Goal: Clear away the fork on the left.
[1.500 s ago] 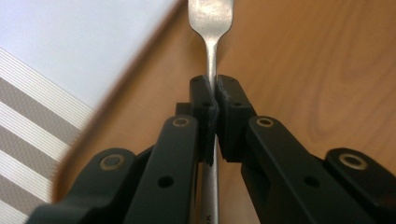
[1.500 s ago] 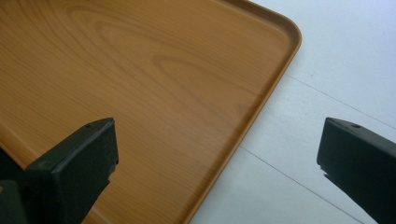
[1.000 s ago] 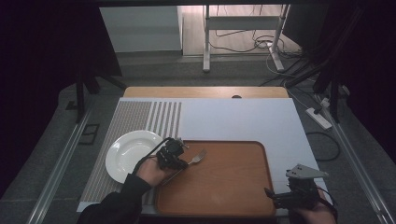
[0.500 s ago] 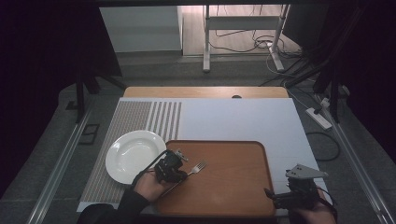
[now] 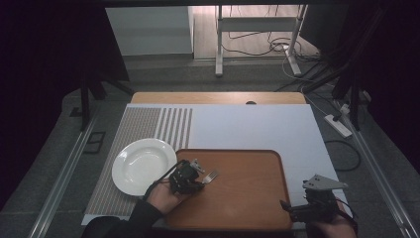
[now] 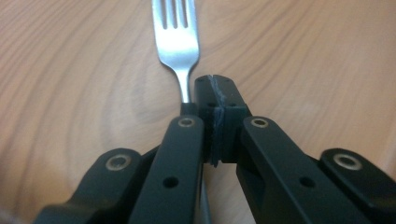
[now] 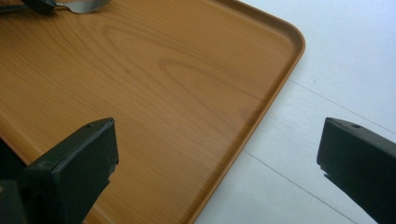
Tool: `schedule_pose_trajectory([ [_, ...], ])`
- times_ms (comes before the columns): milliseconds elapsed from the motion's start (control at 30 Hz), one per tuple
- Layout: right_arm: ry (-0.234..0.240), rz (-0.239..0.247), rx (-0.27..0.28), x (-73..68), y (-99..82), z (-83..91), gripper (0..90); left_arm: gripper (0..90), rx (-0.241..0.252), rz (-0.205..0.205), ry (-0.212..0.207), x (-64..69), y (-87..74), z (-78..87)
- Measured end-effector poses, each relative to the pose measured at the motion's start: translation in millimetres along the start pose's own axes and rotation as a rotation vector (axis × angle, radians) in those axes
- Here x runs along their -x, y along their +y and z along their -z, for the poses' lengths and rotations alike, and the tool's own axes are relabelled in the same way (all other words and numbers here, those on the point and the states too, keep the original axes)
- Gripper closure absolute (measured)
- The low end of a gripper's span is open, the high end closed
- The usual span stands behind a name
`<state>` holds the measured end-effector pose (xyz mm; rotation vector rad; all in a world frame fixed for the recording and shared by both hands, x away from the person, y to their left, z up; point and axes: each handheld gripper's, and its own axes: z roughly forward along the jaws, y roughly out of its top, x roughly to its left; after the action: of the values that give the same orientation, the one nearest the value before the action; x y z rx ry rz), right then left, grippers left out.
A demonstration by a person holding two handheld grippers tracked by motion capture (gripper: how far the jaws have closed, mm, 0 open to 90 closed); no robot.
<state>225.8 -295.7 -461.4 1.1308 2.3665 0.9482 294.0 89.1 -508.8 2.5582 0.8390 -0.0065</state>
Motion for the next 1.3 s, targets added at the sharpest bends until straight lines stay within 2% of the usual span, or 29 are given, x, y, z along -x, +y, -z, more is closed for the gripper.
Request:
schedule_pose_trajectory([
  [133, 0.001, 0.002, 0.002, -0.2, -0.1, 0.0, 0.0, 89.3, 0.003, 0.03, -0.004, -6.3, -3.1, 1.5],
  [267, 0.002, 0.002, 0.001, -0.3, -0.1, 0.0, 0.0, 89.3, 0.001, 0.068, 0.009, -17.4, -8.6, 5.4],
  [600, 0.004, 0.002, 0.005, -0.6, -0.1, -0.2, 0.0, 89.3, -0.005, 0.12, 0.027, -33.2, -18.2, 11.7],
  [1100, 0.006, 0.003, 0.004, -0.7, -0.1, -0.4, 0.0, 89.2, -0.01, 0.158, 0.022, -44.0, -26.7, 16.4],
  [1300, 0.006, 0.004, 0.002, -0.9, 0.0, -0.4, 0.0, 88.3, -0.004, 0.148, 0.025, -43.4, -26.8, 17.4],
])
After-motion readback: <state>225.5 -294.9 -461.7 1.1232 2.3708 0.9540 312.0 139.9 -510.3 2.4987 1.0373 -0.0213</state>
